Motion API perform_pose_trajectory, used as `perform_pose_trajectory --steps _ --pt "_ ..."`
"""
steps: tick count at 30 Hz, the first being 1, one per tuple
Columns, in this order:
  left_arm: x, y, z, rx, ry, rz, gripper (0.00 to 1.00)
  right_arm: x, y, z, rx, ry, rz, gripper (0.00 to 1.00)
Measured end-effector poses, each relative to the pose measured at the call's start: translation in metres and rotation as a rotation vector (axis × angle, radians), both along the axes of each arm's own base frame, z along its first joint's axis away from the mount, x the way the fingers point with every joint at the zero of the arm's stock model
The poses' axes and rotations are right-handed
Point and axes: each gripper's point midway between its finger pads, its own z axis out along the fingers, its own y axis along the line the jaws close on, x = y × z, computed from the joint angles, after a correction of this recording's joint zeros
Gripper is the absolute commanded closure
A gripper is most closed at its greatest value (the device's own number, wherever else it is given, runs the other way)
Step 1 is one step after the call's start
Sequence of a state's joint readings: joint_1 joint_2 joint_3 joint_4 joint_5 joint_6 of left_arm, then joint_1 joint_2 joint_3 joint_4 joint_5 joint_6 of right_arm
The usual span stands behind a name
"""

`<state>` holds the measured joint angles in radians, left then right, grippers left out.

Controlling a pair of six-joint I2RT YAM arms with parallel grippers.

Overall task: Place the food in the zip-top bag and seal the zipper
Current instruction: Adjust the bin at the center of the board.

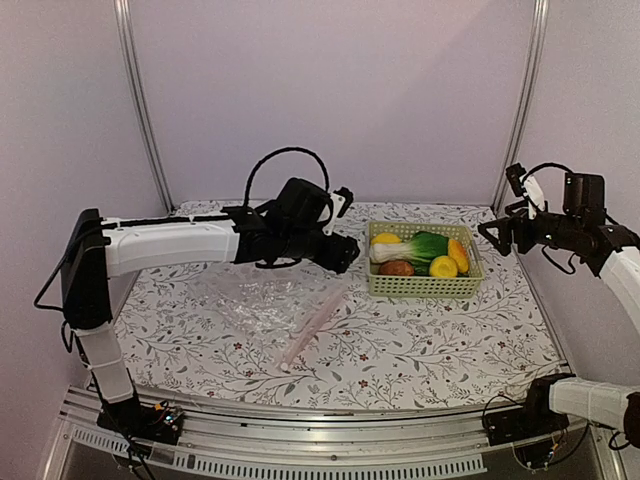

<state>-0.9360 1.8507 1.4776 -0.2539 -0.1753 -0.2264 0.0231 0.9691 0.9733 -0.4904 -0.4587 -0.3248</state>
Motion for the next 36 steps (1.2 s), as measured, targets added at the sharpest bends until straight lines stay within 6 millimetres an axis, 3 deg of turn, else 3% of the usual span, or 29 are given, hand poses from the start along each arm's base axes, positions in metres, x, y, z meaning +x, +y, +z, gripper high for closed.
perform_pose_trajectory --steps 2,5,8,12,17,22,26,31,36 --pt "0.0 0.0 -0.001 -0.006 0.015 0.009 0.22 -0.004 0.005 0.001 -0.007 -0.009 0.04 0.01" --pt "0.003 0.006 0.002 -0.017 0.031 0.024 0.26 -0.009 0.015 -0.003 -0.028 -0.018 0.13 0.1" --pt "0.005 0.024 0.001 -0.004 0.055 0.048 0.27 -0.004 0.023 -0.017 -0.066 -0.007 0.203 0.2" --pt "0.001 0.069 0.003 0.017 0.068 0.102 0.28 0.026 0.022 -0.043 -0.13 0.056 0.232 0.3" --pt "-0.011 0.098 0.013 0.013 0.056 0.13 0.28 0.087 0.014 -0.065 -0.21 0.11 0.21 0.37" --pt "-0.02 0.105 0.015 0.0 0.058 0.128 0.28 0.147 -0.001 -0.098 -0.275 0.178 0.133 0.39" --pt "-0.026 0.107 0.005 0.003 0.086 0.124 0.29 0.178 -0.013 -0.124 -0.305 0.23 0.051 0.39" --pt "-0.032 0.103 -0.003 -0.013 0.124 0.109 0.29 0.199 -0.033 -0.151 -0.319 0.288 -0.064 0.44" --pt "-0.029 0.089 -0.01 -0.058 0.149 0.101 0.32 0.195 -0.049 -0.172 -0.312 0.348 -0.134 0.51"
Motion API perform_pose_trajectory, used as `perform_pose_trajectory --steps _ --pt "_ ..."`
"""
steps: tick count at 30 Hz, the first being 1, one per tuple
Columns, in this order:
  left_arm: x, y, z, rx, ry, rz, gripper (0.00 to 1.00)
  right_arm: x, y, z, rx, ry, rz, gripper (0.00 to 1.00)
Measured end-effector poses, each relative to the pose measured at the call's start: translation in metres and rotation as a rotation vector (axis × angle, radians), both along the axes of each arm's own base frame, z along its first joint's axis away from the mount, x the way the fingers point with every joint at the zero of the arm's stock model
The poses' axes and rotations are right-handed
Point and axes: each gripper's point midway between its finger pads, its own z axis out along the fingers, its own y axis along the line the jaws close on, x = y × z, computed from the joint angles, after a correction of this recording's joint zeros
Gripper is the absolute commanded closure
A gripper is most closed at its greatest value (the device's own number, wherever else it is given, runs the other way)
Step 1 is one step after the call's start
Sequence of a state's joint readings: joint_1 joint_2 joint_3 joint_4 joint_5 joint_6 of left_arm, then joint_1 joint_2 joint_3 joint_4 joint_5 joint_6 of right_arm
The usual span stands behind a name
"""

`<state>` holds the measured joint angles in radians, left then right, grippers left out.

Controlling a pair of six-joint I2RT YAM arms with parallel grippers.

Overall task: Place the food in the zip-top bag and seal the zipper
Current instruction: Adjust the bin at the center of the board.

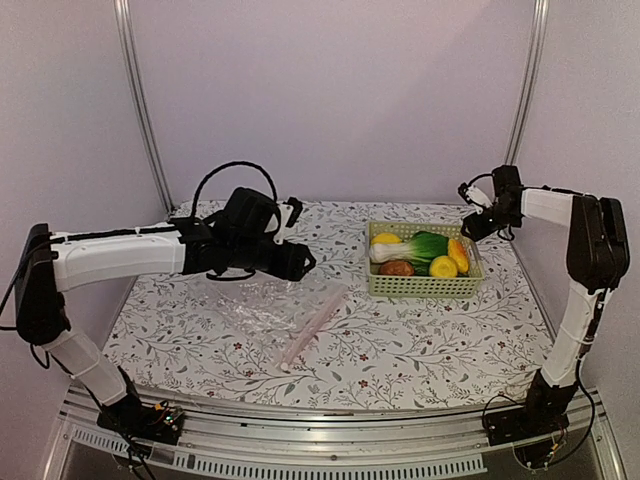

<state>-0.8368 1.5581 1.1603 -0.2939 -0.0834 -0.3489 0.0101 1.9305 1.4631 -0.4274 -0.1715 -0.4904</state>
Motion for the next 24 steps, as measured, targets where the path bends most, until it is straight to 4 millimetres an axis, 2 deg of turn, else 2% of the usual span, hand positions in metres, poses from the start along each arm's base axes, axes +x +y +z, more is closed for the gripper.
perform_pose_trajectory --steps 3,7,9,11,15,17,19,21,24 --pt "0.007 -0.014 -0.013 -0.037 0.036 0.013 0.33 -0.014 -0.003 -0.018 0.004 0.044 -0.027 0.53" --pt "0.024 -0.044 -0.031 -0.074 0.075 0.021 0.34 -0.055 -0.004 -0.044 0.014 0.145 -0.053 0.55" --pt "0.031 -0.061 -0.035 -0.09 0.075 0.014 0.34 -0.08 -0.003 -0.046 0.022 0.182 -0.054 0.54" --pt "0.034 -0.071 -0.032 -0.103 0.067 0.004 0.33 -0.1 -0.002 -0.039 0.028 0.204 -0.05 0.49" --pt "0.035 -0.079 -0.021 -0.118 0.037 -0.014 0.31 -0.137 0.009 -0.004 0.074 0.21 0.013 0.34" --pt "0.035 -0.078 -0.019 -0.102 0.019 -0.02 0.3 -0.15 0.014 0.021 0.08 0.177 0.051 0.33" --pt "0.035 -0.074 -0.018 -0.074 0.002 -0.025 0.3 -0.154 0.015 0.043 0.075 0.137 0.07 0.35" --pt "0.035 -0.069 -0.016 -0.048 -0.013 -0.028 0.3 -0.149 0.016 0.063 0.068 0.092 0.087 0.43" --pt "0.029 -0.058 -0.012 -0.021 -0.027 -0.03 0.3 -0.12 0.018 0.094 0.063 0.016 0.113 0.5"
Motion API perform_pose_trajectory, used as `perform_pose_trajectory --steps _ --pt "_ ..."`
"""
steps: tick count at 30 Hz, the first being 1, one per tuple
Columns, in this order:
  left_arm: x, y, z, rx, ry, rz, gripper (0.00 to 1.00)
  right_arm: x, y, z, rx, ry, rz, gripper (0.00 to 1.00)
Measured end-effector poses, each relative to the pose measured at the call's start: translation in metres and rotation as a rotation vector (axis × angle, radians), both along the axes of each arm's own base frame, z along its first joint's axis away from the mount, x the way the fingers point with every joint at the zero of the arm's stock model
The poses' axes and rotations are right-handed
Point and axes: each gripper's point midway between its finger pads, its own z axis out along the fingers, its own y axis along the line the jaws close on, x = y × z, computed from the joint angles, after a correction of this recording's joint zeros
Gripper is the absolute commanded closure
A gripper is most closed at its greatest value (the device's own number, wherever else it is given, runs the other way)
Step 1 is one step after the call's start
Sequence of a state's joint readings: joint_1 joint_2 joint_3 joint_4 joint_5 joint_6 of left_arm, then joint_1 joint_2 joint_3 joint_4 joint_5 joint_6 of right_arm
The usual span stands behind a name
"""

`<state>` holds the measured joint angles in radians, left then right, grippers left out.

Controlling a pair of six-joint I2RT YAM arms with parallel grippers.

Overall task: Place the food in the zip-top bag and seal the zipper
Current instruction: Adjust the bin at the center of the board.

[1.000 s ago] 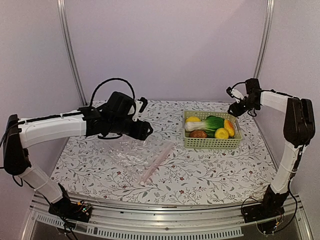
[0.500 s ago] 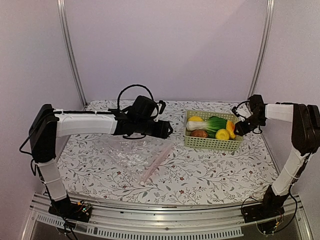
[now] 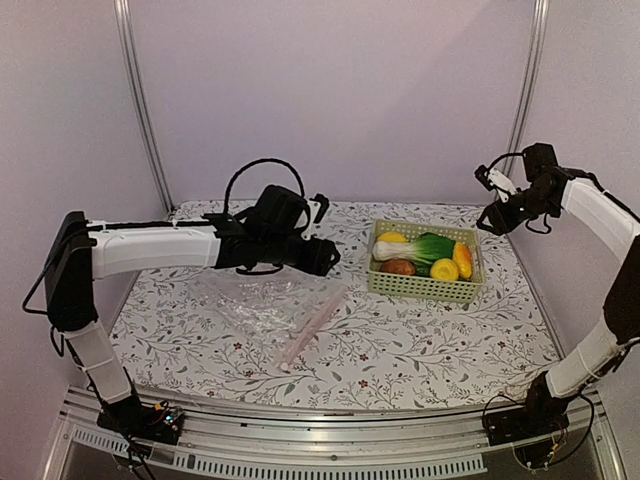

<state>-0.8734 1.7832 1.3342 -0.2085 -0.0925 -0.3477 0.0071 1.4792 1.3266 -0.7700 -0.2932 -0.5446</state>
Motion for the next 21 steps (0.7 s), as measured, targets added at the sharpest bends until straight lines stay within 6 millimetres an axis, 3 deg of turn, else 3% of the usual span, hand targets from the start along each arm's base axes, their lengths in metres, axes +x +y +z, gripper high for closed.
perform_pose_trajectory --steps 3,5,11,15,21 --pt "-0.011 0.013 0.003 0.01 0.003 0.0 0.3 0.048 0.002 0.018 -0.002 -0.063 0.018 0.5" --pt "-0.018 0.022 0.007 0.008 0.004 -0.002 0.3 0.077 0.002 0.013 -0.01 -0.076 0.031 0.49" --pt "-0.035 0.034 0.018 -0.009 0.0 -0.025 0.3 0.136 0.004 -0.04 -0.042 -0.025 0.093 0.47" --pt "-0.041 0.035 0.021 -0.008 -0.001 -0.04 0.3 0.154 0.006 -0.077 -0.049 0.023 0.126 0.47" --pt "-0.048 0.038 0.011 0.021 0.016 -0.052 0.3 0.153 0.008 -0.118 -0.044 0.103 0.153 0.51"
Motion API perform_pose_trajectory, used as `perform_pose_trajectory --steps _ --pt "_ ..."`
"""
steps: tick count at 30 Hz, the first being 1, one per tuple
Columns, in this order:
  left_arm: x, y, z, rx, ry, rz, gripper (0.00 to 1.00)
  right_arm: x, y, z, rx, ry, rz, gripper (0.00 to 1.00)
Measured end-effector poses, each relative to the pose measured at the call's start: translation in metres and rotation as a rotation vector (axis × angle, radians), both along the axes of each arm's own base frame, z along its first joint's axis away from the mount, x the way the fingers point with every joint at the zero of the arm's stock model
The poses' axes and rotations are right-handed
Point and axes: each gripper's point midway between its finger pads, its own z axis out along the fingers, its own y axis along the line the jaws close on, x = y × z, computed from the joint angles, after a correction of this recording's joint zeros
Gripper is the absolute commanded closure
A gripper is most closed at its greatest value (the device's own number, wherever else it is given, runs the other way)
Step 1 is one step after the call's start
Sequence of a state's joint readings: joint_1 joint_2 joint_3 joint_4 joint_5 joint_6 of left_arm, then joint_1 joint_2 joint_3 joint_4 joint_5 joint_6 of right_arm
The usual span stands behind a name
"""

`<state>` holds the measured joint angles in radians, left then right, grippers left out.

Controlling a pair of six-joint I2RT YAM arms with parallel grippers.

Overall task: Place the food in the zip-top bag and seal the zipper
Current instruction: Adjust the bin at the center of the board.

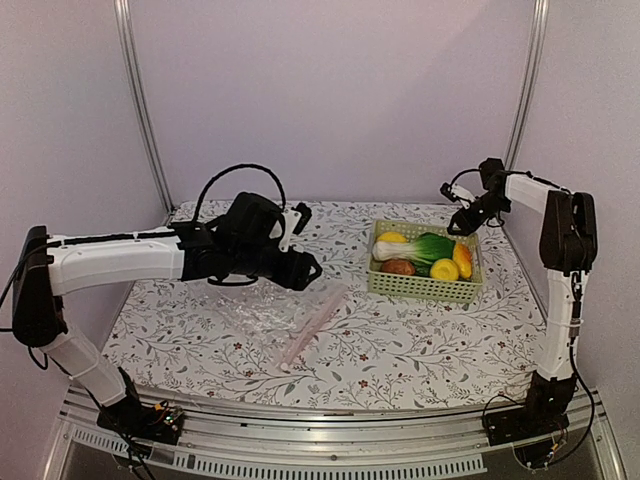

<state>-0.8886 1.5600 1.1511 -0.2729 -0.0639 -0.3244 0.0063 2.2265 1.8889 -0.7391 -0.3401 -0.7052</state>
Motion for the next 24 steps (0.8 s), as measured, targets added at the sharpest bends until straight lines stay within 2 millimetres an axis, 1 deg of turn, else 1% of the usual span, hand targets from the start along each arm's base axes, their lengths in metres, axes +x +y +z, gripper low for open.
perform_pose_trajectory --steps 3,4,7,13,16,18,21,24 --pt "-0.001 0.001 -0.003 0.008 0.004 -0.002 0.3 -0.003 0.002 -0.007 0.012 0.019 0.009 0.52" --pt "-0.001 0.001 -0.003 0.009 0.004 -0.003 0.3 -0.003 0.003 -0.007 0.014 0.022 0.011 0.55" --pt "-0.001 0.001 -0.003 0.009 0.004 -0.005 0.3 -0.006 0.004 -0.01 0.019 0.029 0.02 0.71" --pt "-0.002 0.001 -0.003 0.012 0.002 -0.011 0.3 -0.012 0.004 -0.014 0.016 0.043 0.028 0.81" --pt "-0.002 0.0 -0.003 0.013 0.0 -0.013 0.31 -0.019 0.002 -0.014 0.022 0.054 0.012 0.88" --pt "-0.002 0.0 -0.003 0.013 0.0 -0.014 0.32 -0.028 -0.002 -0.016 0.029 0.067 -0.007 0.92" --pt "-0.001 -0.002 -0.009 0.022 0.011 -0.011 0.32 -0.051 -0.012 -0.018 0.042 0.1 -0.052 0.94" --pt "-0.003 -0.006 -0.018 0.053 0.028 -0.009 0.32 -0.079 -0.027 -0.019 0.053 0.129 -0.128 0.95"
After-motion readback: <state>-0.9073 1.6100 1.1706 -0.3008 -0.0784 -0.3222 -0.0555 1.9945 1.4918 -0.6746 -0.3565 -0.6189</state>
